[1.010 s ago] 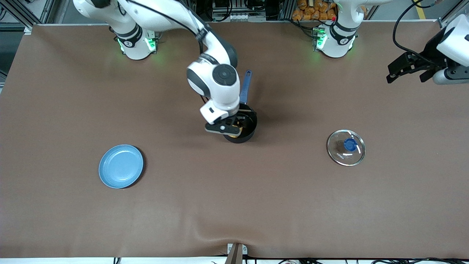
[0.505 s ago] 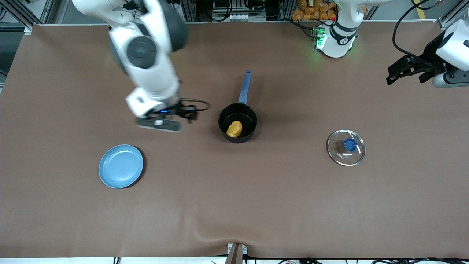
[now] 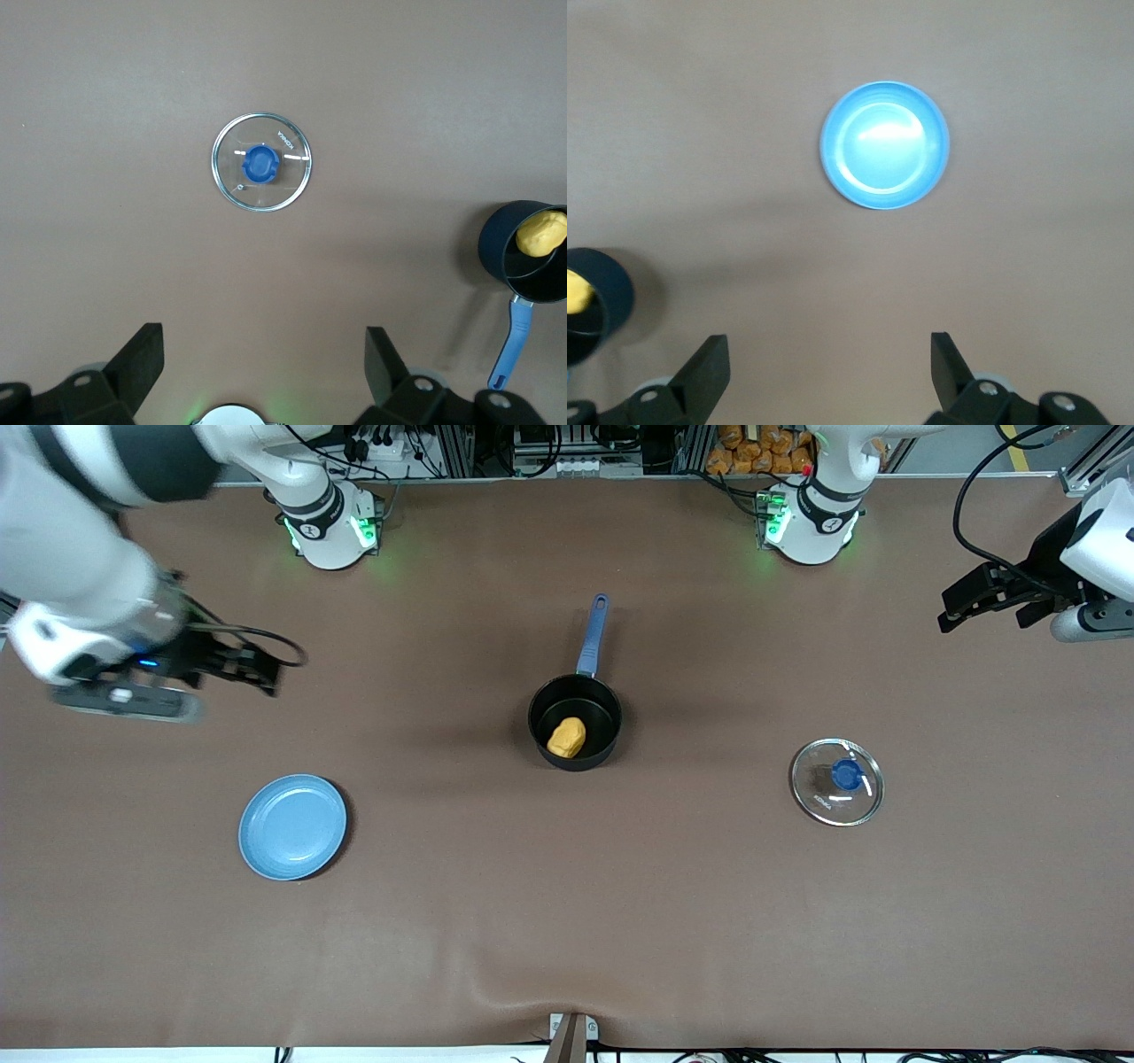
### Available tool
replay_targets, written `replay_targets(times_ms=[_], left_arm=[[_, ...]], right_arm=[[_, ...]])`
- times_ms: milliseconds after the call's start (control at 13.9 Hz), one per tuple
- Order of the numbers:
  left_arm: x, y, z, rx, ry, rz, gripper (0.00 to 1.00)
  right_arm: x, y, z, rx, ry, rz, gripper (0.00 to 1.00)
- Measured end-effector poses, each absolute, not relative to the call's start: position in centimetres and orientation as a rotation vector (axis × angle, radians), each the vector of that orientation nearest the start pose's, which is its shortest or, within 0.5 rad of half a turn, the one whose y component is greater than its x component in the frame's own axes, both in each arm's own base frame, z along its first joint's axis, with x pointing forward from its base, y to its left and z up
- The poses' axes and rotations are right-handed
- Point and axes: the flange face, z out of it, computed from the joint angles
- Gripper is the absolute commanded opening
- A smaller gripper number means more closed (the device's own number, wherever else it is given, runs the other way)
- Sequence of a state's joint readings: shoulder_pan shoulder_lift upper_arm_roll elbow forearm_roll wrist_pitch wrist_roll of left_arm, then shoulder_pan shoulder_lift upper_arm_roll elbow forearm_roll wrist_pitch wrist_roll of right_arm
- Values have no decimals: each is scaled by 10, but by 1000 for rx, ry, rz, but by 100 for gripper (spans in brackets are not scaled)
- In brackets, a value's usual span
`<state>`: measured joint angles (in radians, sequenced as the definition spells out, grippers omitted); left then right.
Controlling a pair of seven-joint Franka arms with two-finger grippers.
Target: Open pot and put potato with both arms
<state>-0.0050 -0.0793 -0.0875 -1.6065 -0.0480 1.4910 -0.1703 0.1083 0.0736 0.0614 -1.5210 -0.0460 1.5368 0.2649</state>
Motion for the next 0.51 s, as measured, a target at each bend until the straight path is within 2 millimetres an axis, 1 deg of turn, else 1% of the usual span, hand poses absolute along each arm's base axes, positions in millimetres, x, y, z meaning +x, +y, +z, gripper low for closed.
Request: replay_targets(times_ms=[144, 216, 361, 505], left_arm=[[520, -56, 641, -3174, -118, 74, 100], [520, -56, 640, -3174, -119, 77, 100], [521, -56, 639, -3174, -119, 80, 100], [521, -56, 639, -3174, -119, 81, 100]], right_arm=[[566, 45, 612, -3184, 192, 69, 100], [565, 30, 614, -3180, 220, 70, 100], [564, 13, 617, -3177, 233, 67, 100], [564, 7, 617, -3177, 205, 69, 100]])
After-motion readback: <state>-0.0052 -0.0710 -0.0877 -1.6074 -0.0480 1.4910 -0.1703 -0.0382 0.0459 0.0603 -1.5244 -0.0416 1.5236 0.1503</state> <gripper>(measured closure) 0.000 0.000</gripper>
